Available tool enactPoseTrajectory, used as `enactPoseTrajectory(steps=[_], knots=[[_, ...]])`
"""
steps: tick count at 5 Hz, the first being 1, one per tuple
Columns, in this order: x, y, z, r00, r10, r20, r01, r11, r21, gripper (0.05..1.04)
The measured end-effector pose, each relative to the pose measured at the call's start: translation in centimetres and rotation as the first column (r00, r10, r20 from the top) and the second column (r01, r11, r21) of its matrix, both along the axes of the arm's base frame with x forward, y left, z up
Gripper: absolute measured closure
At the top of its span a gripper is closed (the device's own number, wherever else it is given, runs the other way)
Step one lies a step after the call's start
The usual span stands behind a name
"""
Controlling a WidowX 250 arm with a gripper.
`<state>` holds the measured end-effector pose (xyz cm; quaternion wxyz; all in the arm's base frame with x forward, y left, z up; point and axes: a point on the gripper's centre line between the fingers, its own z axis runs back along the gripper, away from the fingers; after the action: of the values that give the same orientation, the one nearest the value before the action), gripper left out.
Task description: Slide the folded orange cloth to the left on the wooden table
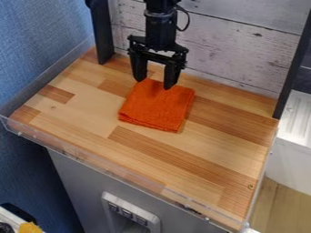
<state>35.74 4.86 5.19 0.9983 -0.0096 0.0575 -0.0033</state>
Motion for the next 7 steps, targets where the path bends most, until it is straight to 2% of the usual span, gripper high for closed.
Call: enactPoseTrajectory(steps=[2,3,4,5,6,7], knots=[[-0.9,-0.2,-1.2,0.999,0.049,0.008,-0.049,0.999,0.007,0.110],[-1.2,-0.1,0.0,0.993,0.085,0.080,-0.087,0.996,0.020,0.377],[-1.8,-0.4,-0.4,0.986,0.111,0.124,-0.116,0.993,0.028,0.680],[-1.8,-0.8,-1.0,0.979,0.129,0.156,-0.135,0.990,0.032,0.901],[-1.9,-1.0,-1.8,0.973,0.151,0.176,-0.159,0.987,0.030,1.012],[-1.7,-1.0,-1.9,0.966,0.166,0.196,-0.175,0.984,0.026,1.024]])
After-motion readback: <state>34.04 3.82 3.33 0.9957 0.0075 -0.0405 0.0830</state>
